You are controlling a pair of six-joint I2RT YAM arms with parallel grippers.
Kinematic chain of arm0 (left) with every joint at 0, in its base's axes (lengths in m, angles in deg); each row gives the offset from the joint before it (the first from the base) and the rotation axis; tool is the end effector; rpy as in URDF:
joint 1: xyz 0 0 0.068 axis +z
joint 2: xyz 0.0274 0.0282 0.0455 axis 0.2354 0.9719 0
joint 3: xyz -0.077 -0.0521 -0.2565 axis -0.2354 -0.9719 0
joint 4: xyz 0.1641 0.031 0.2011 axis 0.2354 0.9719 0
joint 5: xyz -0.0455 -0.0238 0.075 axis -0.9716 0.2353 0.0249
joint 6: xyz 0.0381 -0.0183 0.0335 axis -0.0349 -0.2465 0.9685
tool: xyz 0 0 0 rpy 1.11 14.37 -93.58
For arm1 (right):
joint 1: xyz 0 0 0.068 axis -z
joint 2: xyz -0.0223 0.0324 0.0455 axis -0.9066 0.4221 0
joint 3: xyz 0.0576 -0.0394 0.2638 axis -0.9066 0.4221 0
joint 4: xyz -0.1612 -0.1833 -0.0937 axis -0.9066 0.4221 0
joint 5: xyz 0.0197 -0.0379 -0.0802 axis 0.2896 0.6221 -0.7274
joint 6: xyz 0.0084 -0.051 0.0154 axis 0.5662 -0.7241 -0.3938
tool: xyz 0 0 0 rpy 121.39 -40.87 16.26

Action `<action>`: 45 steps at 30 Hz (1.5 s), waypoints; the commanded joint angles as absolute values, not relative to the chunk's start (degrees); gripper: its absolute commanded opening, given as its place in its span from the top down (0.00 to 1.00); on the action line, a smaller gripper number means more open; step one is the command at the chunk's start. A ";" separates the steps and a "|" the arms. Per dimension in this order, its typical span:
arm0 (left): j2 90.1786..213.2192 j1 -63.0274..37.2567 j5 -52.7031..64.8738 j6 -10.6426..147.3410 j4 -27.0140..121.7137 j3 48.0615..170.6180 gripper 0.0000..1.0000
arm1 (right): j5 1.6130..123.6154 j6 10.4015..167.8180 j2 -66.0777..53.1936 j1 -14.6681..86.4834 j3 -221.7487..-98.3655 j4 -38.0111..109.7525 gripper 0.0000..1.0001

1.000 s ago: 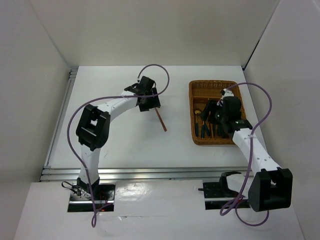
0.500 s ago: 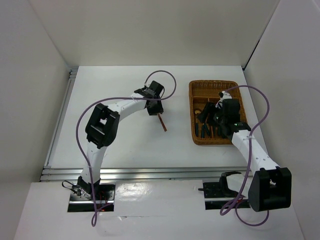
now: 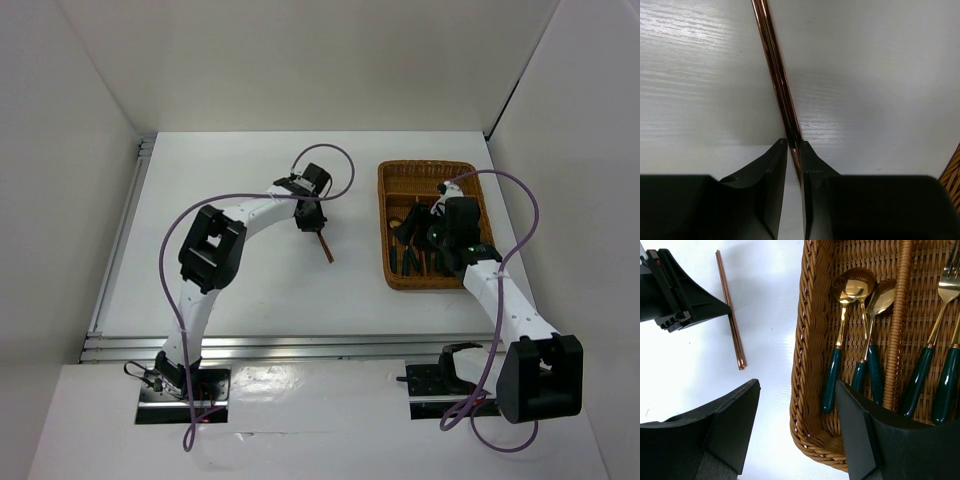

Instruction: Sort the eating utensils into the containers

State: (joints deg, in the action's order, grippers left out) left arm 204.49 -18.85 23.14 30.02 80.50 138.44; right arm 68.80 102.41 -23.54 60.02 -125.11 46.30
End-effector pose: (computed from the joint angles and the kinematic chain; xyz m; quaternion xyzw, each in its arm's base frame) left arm 0.4136 -0.2567 0.1709 -0.1662 0.9441 -0.1256 0.2555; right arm 0.2409 0.0297 0.2477 0.0596 0.8776 0.2047 0.4294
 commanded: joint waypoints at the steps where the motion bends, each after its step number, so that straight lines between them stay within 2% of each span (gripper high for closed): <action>1: 206.19 -19.08 24.54 30.35 82.24 140.62 0.70 | 69.12 103.21 -24.07 59.67 -124.59 43.27 0.30; 12: 208.57 -19.08 27.71 33.08 89.00 143.78 0.74 | 69.12 103.74 -23.02 59.67 -124.59 43.27 0.30; 21: 205.50 -15.05 26.91 37.21 90.59 136.41 0.74 | 69.12 103.74 -23.01 59.67 -124.06 43.27 0.30; 33: 203.82 -11.08 22.97 44.41 92.43 129.99 0.61 | 69.04 103.74 -21.96 59.67 -123.45 43.27 0.30; 36: 203.82 -11.08 23.66 45.12 93.04 129.98 0.61 | 69.04 103.74 -21.96 59.67 -123.45 42.66 0.30; 43: 205.66 -11.08 24.19 45.65 93.57 130.51 0.79 | 69.56 103.74 -21.96 59.67 -123.45 42.66 0.30; 44: 205.67 -11.08 24.19 45.65 93.57 130.51 0.82 | 70.61 103.74 -22.48 59.67 -123.45 42.66 0.30; 45: 205.67 -11.08 23.58 45.65 93.57 130.51 0.89 | 71.57 103.74 -22.48 59.67 -123.45 42.66 0.30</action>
State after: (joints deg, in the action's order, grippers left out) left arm 200.93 -11.25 24.41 44.05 86.95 133.33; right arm 69.45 103.70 -22.12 60.02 -124.15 45.34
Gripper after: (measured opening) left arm 0.155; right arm 0.698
